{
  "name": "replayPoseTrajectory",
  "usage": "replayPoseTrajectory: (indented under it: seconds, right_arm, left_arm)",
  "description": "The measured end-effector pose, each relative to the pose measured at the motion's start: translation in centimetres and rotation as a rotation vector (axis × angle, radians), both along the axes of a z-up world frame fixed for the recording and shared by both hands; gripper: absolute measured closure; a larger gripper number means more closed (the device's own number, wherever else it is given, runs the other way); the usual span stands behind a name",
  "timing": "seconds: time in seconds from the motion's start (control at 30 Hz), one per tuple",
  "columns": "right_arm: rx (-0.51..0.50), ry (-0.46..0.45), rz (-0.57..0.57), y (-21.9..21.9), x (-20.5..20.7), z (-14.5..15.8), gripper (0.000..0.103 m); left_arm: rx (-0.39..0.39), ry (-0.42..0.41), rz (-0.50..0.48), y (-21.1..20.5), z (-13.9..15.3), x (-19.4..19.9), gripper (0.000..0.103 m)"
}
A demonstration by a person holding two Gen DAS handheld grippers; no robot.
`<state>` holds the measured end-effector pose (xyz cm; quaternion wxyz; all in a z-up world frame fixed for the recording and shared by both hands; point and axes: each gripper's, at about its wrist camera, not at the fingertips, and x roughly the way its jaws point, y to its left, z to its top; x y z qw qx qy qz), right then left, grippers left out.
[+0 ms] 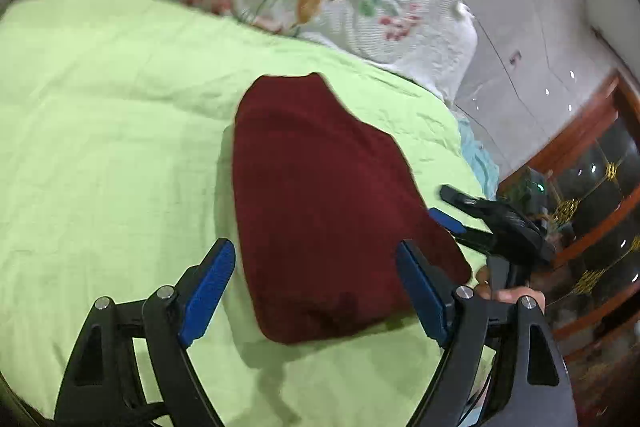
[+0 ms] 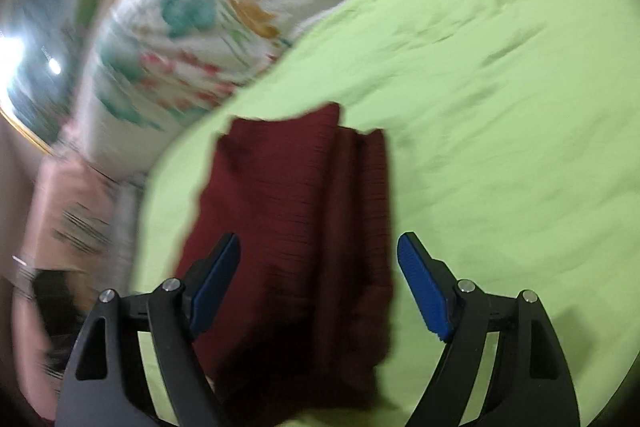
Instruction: Fold large clothes
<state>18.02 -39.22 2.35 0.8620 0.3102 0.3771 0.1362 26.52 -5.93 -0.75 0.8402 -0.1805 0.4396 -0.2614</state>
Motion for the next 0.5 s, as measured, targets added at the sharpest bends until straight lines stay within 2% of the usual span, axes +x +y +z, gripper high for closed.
replayPoseTrajectory:
  seconds: [0.13, 0.37, 0.43, 0.47, 0.5]
  right_arm:
    - [0.013, 0.033, 0.023, 0.6, 1.5, -0.2, 0.021]
    - [-0.002, 0.107, 0.087, 1.5, 3.1, -2.3, 0.021]
    - [0.002, 0.117, 0.104, 1.4, 3.5, -2.8, 0.021]
    - [0.014, 0.117, 0.115, 1.4, 3.7, -3.0, 0.021]
    - [0.025, 0.119, 0.124, 1.4, 3.9, -3.1, 0.021]
  left_arm:
    - [-0.088, 0.109, -0.008, 0.7, -2.4, 2.4, 0.02]
    - [-0.1, 0.22, -0.018, -1.3, -6.1, 6.5, 0.019]
    - [-0.111, 0.217, -0.049, -2.3, -6.6, 7.4, 0.016]
    - [-0.097, 0.219, -0.064, -2.9, -6.9, 7.8, 0.01]
    - [-0.091, 0.227, -0.082, -3.5, -7.5, 8.3, 0.009]
